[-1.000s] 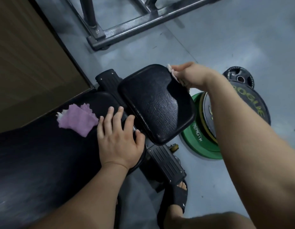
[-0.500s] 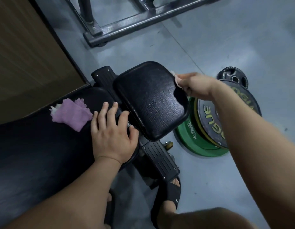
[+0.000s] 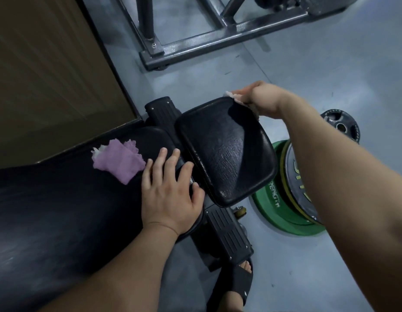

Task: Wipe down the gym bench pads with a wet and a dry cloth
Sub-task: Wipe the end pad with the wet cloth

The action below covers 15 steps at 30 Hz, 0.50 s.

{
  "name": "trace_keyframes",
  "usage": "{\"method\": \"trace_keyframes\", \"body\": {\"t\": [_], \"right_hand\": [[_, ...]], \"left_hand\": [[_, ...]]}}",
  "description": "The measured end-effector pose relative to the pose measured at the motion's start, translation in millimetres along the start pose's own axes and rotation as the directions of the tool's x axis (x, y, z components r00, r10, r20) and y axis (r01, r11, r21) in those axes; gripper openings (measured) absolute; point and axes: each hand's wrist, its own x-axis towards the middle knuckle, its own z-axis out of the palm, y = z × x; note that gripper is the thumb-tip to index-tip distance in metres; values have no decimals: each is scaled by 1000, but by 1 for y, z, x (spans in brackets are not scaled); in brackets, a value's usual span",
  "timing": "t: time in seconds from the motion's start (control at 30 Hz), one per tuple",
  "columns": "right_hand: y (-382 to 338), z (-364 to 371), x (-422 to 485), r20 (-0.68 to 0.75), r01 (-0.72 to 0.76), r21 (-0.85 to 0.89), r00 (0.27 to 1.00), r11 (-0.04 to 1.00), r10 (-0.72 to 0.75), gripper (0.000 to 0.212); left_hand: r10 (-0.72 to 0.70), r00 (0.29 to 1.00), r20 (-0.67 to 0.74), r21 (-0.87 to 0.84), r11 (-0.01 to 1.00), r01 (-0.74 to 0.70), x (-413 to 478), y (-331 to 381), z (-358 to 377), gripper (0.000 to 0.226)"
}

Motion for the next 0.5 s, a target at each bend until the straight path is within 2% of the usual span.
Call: {"method": "trace_keyframes", "body": {"t": [0.1,0.2,0.27,0.33,0.4,0.47,0.5], "right_hand": [[-19,6,13,106,-24,-88,994,996,33,26],[-44,14,21,129,-14,-284,990,959,53,23],[-66,25,17,182,74,-503,983,861,22,25],[-85,46,17,254,152,-624,967,766,15,26],[-100,74,17,321,255,-755,947,604,1,32],[-103,92,23,393,352,-808,920,472,-13,45],[-101,92,25,406,365,-809,914,461,-11,57]], "left_hand": [[0,1000,14,5,1000,0,0,0,-1,48],[0,1000,23,5,1000,0,0,0,-1,48],[0,1000,28,3,1000,0,-1,0,-2,48],[3,1000,27,3,1000,-3,-1,-1,-2,48],[6,1000,24,-1,1000,-6,-1,0,-2,47],[9,1000,25,-1,1000,-9,0,0,-2,47],[9,1000,30,2,1000,-9,-1,0,-3,48]]}}
